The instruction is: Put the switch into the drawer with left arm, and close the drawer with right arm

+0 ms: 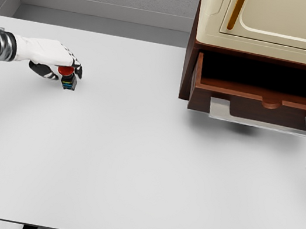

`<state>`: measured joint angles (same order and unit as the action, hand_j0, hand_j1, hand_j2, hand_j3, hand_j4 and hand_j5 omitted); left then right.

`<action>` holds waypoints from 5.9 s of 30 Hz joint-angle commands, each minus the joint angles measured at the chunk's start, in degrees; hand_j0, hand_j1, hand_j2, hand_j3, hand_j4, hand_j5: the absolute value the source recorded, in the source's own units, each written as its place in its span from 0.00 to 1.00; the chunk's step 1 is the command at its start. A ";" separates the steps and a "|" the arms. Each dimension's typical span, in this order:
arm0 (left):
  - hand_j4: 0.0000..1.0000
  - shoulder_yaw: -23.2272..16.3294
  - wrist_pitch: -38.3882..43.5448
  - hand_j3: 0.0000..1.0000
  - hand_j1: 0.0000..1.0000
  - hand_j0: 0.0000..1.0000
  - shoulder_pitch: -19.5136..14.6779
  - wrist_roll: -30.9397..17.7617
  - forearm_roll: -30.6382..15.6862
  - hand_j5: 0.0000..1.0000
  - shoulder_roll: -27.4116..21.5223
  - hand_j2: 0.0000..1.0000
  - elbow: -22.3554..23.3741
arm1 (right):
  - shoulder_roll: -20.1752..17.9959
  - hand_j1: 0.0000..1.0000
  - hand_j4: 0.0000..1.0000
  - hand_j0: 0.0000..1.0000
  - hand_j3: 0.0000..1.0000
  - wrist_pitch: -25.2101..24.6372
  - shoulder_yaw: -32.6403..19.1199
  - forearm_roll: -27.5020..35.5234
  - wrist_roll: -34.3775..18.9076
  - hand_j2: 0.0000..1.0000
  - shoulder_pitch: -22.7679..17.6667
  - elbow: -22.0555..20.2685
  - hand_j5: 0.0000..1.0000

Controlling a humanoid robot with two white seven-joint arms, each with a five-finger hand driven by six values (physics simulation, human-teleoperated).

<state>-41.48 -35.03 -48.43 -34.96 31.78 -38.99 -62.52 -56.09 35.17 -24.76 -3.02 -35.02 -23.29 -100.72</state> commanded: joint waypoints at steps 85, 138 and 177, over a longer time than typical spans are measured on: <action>0.39 2.98 0.03 0.39 0.39 0.39 -14.94 -0.04 -16.23 0.39 38.20 0.39 8.55 | -0.16 0.52 0.52 0.52 0.52 -0.17 0.86 0.39 0.02 0.52 0.79 -0.09 0.52; 1.00 -3.08 0.03 1.00 1.00 1.00 -13.27 -0.04 -31.52 1.00 4.99 1.00 -30.65 | -0.77 0.52 0.52 0.52 0.52 -0.17 10.00 0.39 0.02 0.52 9.49 -0.01 0.52; 1.00 -2.90 0.03 1.00 1.00 1.00 -0.53 -0.04 -33.98 1.00 -11.28 1.00 -18.43 | -0.86 0.52 0.52 0.52 0.52 -0.17 20.46 -0.75 0.02 0.52 22.15 3.86 0.52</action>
<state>-44.42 -35.16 -48.95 -35.03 -1.76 -50.24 -80.98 -56.98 32.76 -5.27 0.67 -33.98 -1.14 -97.21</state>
